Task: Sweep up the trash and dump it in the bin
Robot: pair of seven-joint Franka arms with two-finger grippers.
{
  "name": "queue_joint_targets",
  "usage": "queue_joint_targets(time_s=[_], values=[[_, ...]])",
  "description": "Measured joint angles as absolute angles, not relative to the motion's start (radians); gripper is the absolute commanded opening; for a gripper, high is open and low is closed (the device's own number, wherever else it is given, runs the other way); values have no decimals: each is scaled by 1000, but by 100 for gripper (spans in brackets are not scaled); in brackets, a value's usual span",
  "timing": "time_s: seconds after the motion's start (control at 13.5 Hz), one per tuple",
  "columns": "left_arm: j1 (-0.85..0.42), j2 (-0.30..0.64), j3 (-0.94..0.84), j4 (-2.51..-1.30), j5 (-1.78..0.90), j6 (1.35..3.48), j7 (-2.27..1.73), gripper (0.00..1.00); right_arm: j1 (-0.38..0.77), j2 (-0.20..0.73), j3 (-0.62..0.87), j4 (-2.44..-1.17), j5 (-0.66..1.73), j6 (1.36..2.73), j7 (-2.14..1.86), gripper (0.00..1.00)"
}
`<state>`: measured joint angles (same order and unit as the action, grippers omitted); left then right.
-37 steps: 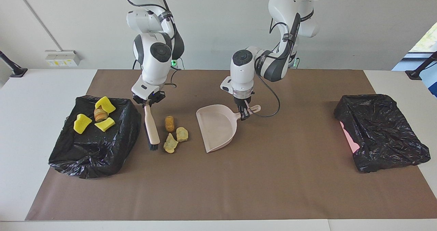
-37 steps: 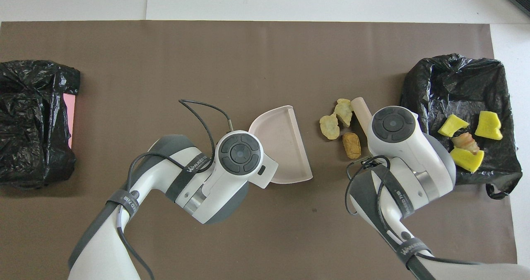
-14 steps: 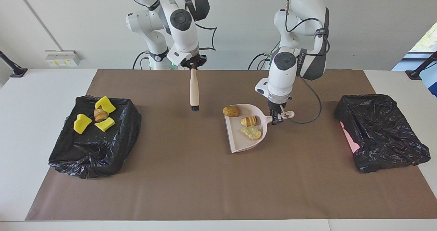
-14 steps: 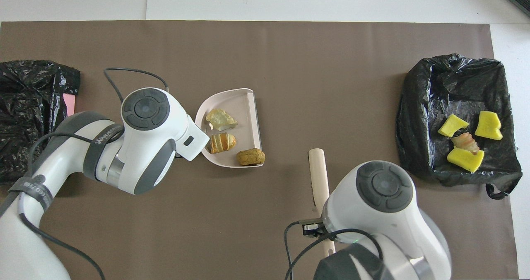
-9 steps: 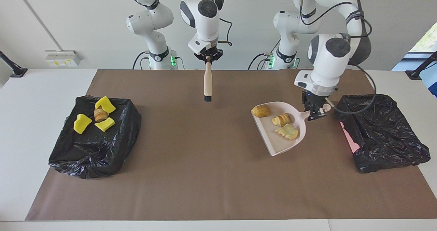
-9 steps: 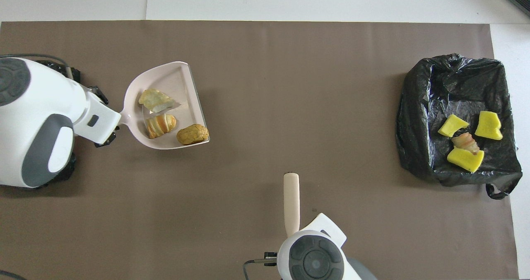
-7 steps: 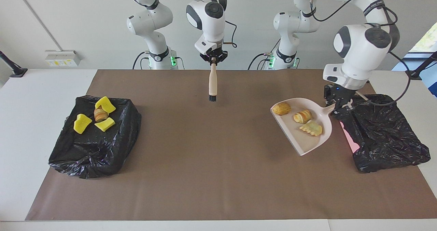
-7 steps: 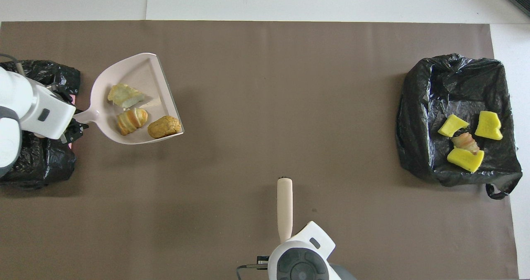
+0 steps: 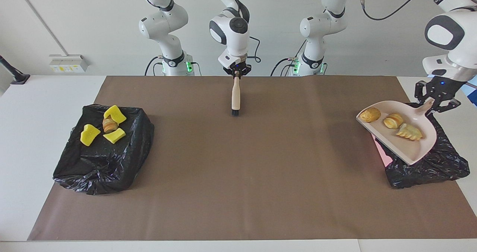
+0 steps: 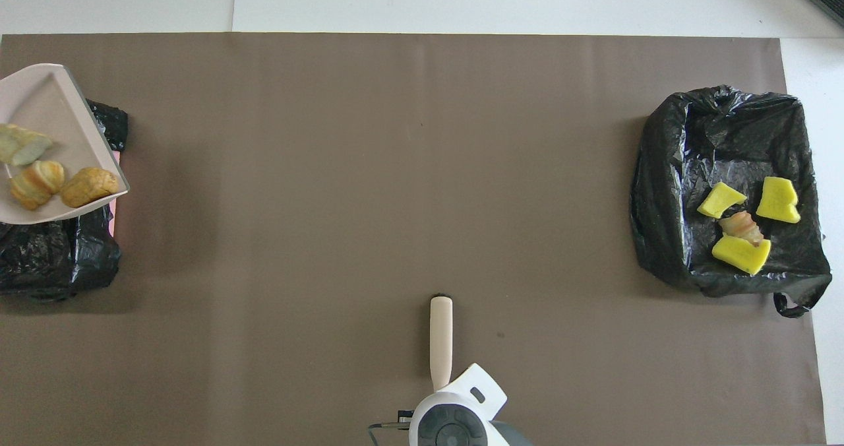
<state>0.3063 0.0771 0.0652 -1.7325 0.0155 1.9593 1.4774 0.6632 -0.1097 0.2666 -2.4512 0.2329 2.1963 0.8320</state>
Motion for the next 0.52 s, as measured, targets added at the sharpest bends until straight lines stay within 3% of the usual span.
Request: queue_joint_targets(time_s=[0.15, 0.52], values=[[369, 125, 65, -1649, 34, 1958, 1545, 0, 666, -105, 266, -2451, 233, 2202, 832, 100], [413, 204, 60, -1578, 318, 2067, 1601, 0, 658, -107, 260, -2429, 232, 2202, 820, 100]])
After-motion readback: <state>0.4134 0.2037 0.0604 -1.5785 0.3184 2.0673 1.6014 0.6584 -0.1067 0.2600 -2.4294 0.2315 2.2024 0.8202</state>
